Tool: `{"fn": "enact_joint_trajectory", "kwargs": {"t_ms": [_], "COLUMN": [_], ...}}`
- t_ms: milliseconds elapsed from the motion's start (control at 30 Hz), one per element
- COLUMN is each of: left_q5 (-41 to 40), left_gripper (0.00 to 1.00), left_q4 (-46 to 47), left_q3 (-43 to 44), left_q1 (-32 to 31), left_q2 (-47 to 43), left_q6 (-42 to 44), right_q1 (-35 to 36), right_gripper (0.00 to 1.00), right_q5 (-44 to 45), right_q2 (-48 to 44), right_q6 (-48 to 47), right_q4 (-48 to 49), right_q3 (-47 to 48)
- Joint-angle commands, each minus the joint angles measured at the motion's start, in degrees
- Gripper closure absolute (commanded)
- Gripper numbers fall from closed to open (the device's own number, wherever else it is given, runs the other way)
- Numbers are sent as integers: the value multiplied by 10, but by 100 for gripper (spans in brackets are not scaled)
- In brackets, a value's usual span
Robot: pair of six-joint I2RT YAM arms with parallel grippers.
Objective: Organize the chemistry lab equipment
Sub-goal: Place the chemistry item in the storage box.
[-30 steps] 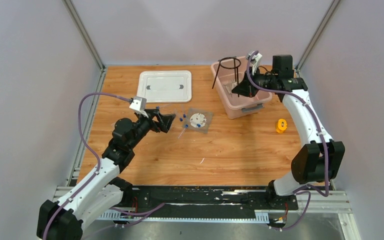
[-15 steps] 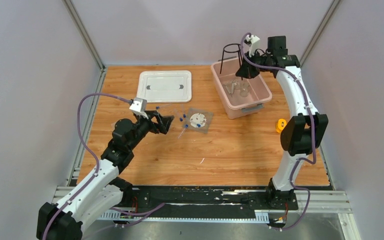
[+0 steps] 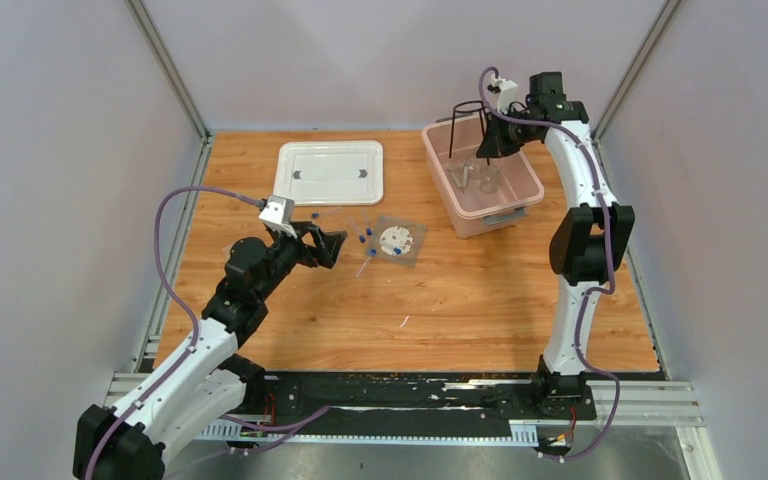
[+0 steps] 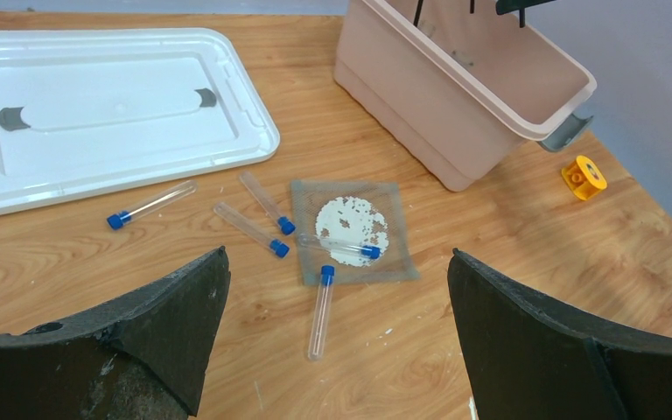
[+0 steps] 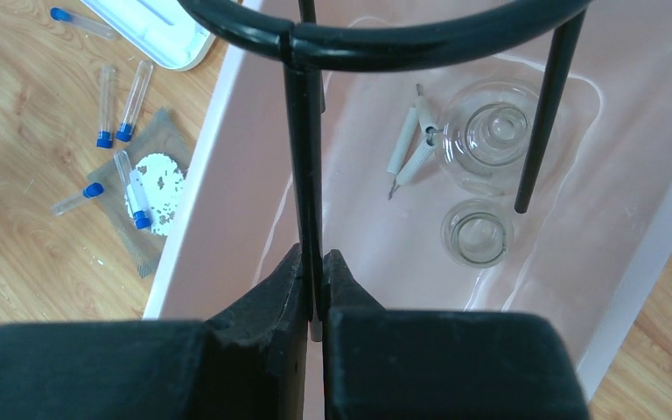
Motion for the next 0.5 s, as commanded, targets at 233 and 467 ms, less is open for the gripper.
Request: {"fn": "enact_joint_trajectory", "kwargs": {"t_ms": [233,467], "left_q5": [-13,-12], "left_gripper": [0,0], "left_q4": [-4,-4], "left_q3": [7,6], "left_q1": [1,1], "left_q2": [-8,-7], "left_q6": [15,13], "right_q1": [-13,-15], "right_gripper": [97,96], "right_q5": [-10,-10], "right_q2": [32,36], "right_q6": [14,16], "right_q4": [-2,-2], "right_q3": [48,39]}}
